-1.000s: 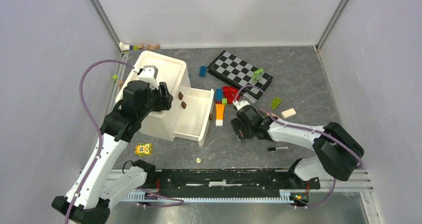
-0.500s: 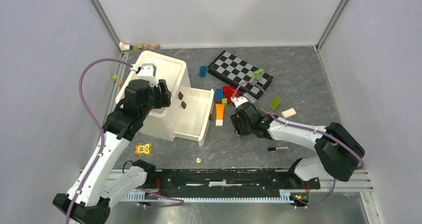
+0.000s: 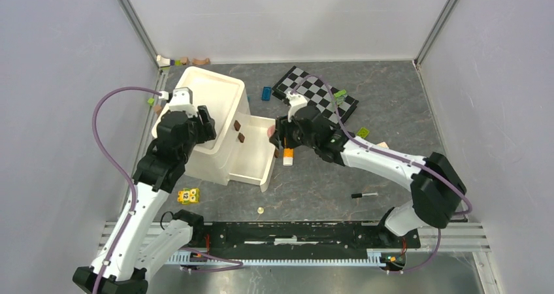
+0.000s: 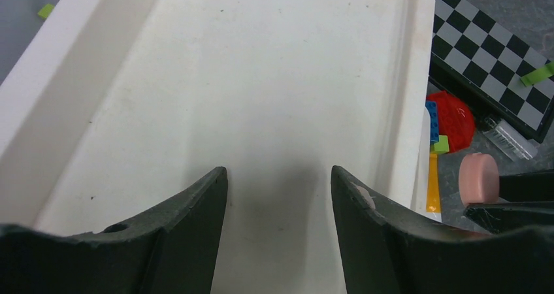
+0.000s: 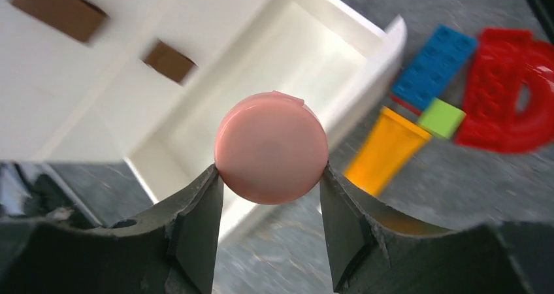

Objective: Organize the makeup
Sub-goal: Pick up the makeup tool from the center of the board, then place the makeup tool in the drawer.

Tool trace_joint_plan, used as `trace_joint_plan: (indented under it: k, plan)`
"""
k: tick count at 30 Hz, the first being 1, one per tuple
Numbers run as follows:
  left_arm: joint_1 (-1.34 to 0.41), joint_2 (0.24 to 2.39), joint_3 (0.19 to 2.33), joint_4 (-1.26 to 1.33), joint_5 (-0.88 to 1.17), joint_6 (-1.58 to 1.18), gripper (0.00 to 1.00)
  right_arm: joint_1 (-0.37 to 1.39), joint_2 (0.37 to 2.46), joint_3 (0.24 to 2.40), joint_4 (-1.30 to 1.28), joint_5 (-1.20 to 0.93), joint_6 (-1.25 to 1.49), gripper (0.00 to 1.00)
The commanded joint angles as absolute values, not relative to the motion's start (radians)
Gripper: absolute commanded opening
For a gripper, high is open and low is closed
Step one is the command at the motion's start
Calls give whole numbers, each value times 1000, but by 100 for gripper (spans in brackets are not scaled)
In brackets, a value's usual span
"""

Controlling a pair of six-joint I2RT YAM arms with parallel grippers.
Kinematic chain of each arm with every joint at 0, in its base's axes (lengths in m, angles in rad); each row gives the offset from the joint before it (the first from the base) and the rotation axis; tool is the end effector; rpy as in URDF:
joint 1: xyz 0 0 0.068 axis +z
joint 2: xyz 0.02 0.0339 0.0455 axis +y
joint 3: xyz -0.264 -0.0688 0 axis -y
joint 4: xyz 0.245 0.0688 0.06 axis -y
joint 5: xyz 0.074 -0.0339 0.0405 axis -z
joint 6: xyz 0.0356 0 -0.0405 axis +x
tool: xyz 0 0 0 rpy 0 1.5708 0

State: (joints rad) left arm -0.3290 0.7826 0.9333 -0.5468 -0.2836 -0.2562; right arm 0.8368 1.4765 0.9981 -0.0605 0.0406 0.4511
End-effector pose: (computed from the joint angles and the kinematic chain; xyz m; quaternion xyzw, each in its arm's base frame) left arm 0.1601 -0.0441 0.3540 -0.0483 0.8264 -0.0456 0.5592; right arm 0.2250 0.2473 0.2606 -0.1568 0.8554 0.2820 0.4051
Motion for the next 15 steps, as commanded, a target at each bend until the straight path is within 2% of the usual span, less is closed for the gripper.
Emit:
trace_joint_plan:
  k: [1,10,15]
  plan:
    - [-299,785,916,-551,-278,-256,67,864,1580,1114,43,32,653,33]
    - [-270,777,917,-552,-261,-268,68,902,1785,1298,16,111,794,30]
    - [-258,761,914,-552,-252,-276,68,906,1918,1448,-125,120,815,28]
